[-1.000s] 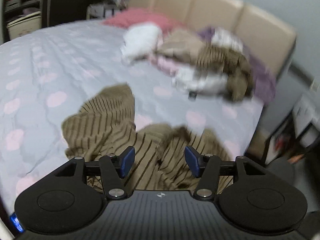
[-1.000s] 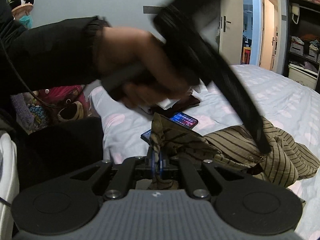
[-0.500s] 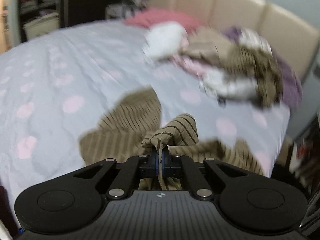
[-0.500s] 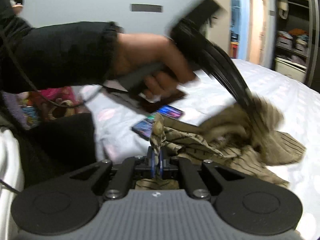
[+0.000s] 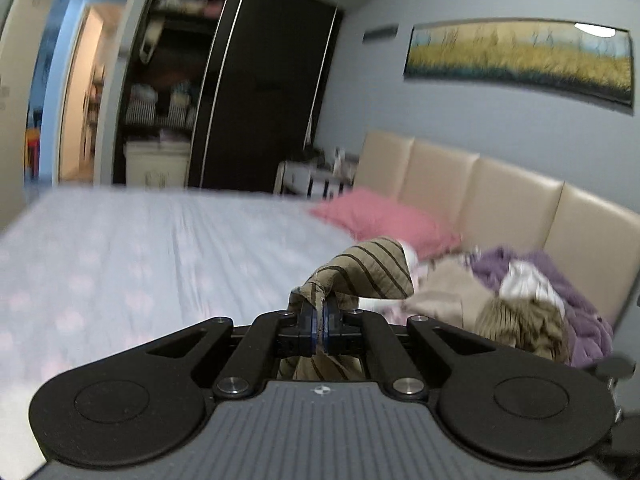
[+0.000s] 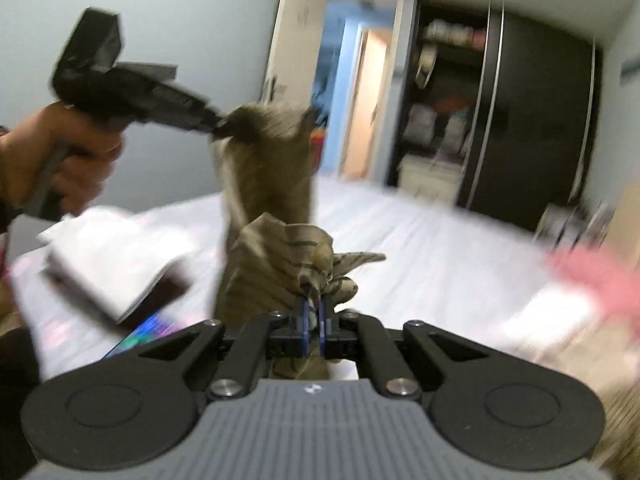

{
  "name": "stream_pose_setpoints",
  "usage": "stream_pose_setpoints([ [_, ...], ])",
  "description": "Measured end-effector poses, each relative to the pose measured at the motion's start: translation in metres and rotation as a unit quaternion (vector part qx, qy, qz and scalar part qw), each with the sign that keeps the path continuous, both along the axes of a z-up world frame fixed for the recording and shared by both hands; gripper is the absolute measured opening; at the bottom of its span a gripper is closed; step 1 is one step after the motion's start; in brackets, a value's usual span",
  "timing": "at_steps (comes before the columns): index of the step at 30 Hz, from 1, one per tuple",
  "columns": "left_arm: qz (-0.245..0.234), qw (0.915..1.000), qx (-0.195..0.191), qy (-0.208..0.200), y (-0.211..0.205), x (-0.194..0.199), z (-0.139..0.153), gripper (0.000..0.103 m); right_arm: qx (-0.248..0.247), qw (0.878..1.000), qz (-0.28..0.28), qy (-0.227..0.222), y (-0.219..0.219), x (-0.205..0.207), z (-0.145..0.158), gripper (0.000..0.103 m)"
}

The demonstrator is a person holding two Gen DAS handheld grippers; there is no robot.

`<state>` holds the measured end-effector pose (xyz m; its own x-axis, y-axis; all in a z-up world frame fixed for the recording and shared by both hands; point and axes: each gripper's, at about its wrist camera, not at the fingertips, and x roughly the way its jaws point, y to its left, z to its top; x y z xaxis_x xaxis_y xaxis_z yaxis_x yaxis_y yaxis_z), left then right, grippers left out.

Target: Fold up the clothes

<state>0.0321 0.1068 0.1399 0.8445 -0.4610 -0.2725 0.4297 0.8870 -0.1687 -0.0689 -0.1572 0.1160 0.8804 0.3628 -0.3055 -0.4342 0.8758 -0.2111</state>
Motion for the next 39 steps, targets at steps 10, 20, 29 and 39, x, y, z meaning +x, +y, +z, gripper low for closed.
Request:
stream_pose_setpoints([
  [10,0.005,0.9868,-0.012,-0.161,-0.026,-0.057,0.154,0.001,-0.065,0.971,-0.030,-0.229,0.006,-0.032,0.218,0.005],
  [20,0.008,0.9548,0.011,-0.297,-0.063,-0.133,0.271,0.001,-0.099,0.933,-0.045,-0.343,0.008,-0.107,0.297,0.005],
  [29,-0.011,0.9604,0.010,-0.278,-0.070,-0.144,0.272,0.001,-0.117,0.951,-0.023,-0.286,-0.002,-0.090,0.284,0.006],
  [39,-0.010,0.9912,0.018,-0.130,-0.067,-0.058,0.201,0.001,-0.120,0.978,-0.009,-0.171,-0.009,-0.023,0.233,0.007],
])
